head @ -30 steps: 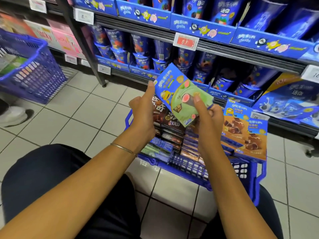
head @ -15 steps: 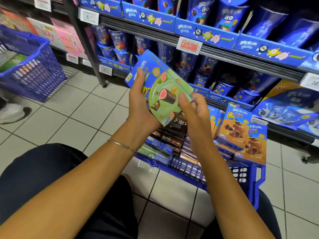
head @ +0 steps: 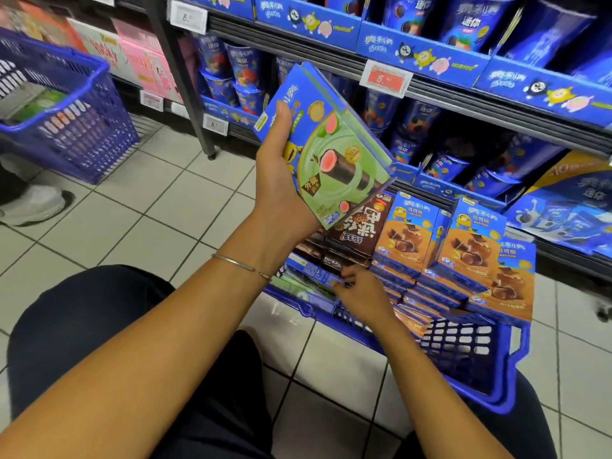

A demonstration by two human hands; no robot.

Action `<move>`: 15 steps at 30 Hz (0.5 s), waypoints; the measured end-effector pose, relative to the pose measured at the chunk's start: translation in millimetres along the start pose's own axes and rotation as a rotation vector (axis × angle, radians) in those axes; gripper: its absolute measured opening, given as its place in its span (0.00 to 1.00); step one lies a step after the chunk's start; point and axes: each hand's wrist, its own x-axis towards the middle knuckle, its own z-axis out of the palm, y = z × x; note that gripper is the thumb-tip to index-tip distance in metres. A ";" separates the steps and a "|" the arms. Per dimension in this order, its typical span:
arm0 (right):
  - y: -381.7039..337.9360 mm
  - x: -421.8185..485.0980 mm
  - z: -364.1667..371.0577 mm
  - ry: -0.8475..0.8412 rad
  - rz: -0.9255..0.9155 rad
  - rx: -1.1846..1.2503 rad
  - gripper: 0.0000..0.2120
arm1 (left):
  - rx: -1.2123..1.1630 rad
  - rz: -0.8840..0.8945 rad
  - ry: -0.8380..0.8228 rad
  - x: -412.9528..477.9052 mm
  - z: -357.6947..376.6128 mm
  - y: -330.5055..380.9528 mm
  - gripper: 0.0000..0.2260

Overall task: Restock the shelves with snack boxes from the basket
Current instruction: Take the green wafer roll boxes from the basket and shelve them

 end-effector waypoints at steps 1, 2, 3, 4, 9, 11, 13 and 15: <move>1.3 2.0 5.3 -0.027 -0.034 -0.156 0.15 | 0.003 -0.002 0.001 -0.3 0.3 -0.2 0.32; 1.5 3.7 9.5 -0.046 -0.053 -0.296 0.18 | 0.003 -0.005 0.002 -0.6 0.6 -0.4 0.32; 0.9 5.5 13.0 -0.047 -0.060 -0.403 0.21 | 0.003 -0.007 0.004 -0.4 0.7 -0.7 0.32; -0.6 7.2 16.1 -0.034 -0.060 -0.476 0.23 | 0.004 -0.009 0.007 0.0 0.7 -0.9 0.31; -8.9 13.5 25.7 0.016 -0.008 -0.598 0.19 | -0.019 -0.008 0.015 2.2 2.9 -2.1 0.32; -7.1 15.2 26.8 0.026 0.010 -0.584 0.18 | -0.018 -0.018 0.017 2.8 3.0 -3.1 0.32; -4.1 16.2 27.2 0.035 0.006 -0.527 0.17 | -0.018 -0.019 0.024 4.0 2.5 -4.4 0.31; -2.7 14.9 25.5 0.037 -0.020 -0.375 0.15 | -0.021 -0.017 0.012 4.9 1.4 -6.0 0.27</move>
